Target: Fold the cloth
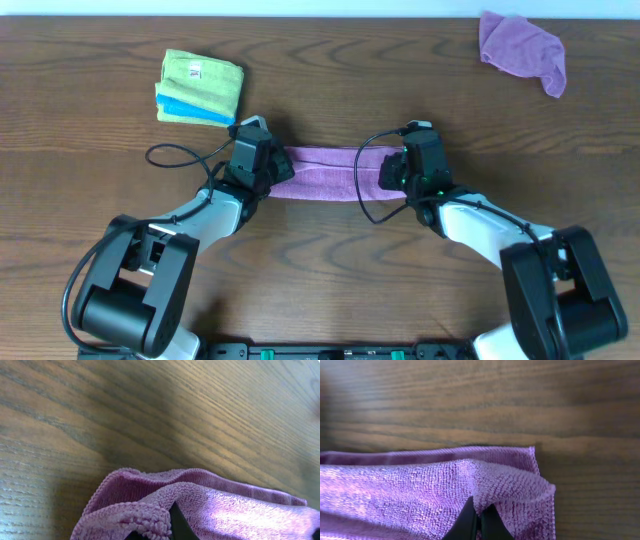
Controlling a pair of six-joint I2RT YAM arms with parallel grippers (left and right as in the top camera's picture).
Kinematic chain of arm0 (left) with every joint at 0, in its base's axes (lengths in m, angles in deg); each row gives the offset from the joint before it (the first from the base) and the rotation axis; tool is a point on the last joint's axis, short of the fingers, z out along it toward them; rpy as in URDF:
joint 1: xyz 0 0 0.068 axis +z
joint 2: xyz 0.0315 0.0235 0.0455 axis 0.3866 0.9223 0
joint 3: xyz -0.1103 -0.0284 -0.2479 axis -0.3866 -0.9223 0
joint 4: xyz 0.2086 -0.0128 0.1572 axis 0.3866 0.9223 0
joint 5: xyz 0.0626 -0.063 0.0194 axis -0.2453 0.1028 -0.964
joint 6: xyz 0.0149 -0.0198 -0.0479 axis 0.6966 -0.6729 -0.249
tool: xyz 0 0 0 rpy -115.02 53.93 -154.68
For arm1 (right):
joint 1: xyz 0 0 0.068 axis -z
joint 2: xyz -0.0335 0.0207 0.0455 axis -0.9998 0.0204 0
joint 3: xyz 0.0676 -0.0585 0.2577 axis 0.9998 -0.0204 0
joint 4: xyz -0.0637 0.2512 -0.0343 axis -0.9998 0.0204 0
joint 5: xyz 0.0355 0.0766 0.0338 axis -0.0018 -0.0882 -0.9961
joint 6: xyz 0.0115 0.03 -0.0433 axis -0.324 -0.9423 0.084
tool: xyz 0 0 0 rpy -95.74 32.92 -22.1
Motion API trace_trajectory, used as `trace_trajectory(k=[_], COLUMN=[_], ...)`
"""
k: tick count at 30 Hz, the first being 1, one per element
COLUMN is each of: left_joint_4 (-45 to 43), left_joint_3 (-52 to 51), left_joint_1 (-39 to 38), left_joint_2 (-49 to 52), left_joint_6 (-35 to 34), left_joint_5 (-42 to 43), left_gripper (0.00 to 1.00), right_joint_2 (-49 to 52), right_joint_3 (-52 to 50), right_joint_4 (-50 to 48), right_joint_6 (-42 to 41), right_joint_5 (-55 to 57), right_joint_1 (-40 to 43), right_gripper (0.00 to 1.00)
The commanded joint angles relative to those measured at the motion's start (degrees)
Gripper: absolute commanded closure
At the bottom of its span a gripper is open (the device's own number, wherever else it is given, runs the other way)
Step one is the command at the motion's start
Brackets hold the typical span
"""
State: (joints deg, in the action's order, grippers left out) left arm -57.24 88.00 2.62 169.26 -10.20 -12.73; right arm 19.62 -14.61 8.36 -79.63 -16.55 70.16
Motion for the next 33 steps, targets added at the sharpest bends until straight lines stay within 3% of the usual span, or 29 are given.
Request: trace_trajectory(k=[1,7,8,9,10,11,16,20,28,33], left_joint_4=[-1.03,-3.17,-3.17,-3.21,-3.19,-3.21,-2.84,-2.12,2.86,7.91], left_joint_3=[0.52,0.52,0.52,0.52,0.52,0.52,0.59,0.68,0.79,0.79], left_joint_1=[1.14,1.14,1.14,1.14,1.14,1.20,1.38,1.42,1.42,1.40], left_joint_2=[2.32,5.99,6.08,6.01,5.86,5.70,2.78,-0.09,-5.92,-10.97], left_joint_6=[2.16,2.16,2.38,2.75,3.50,4.00,7.04,7.91,7.89,7.41], left_joint_5=[-7.10,-6.80,-6.82,-6.82,-6.82,-6.82,-6.75,-6.73,-6.36,-4.35], left_gripper=[0.94,0.93,0.91,0.83,0.63,0.51,0.10,0.04,0.04,0.11], right_joint_2=[1.18,1.25,1.25,1.25,1.22,1.22,0.11,-2.32,-10.56,-16.44], right_joint_3=[0.31,0.31,0.31,0.31,0.31,0.31,0.31,0.31,0.31,0.31], right_joint_4=[0.39,0.48,0.50,0.57,0.63,0.74,2.58,4.94,10.80,17.38], right_joint_6=[1.16,1.18,1.18,1.18,1.18,1.18,1.16,1.01,-2.12,-6.23], right_joint_5=[6.54,6.51,6.51,6.45,6.27,6.14,5.77,4.28,3.82,2.67], right_joint_1=[0.63,0.61,0.61,0.61,0.61,0.61,0.61,0.61,0.61,0.61], right_gripper=[0.98,0.98,0.90,0.72,0.67,0.64,0.49,0.48,0.49,0.46])
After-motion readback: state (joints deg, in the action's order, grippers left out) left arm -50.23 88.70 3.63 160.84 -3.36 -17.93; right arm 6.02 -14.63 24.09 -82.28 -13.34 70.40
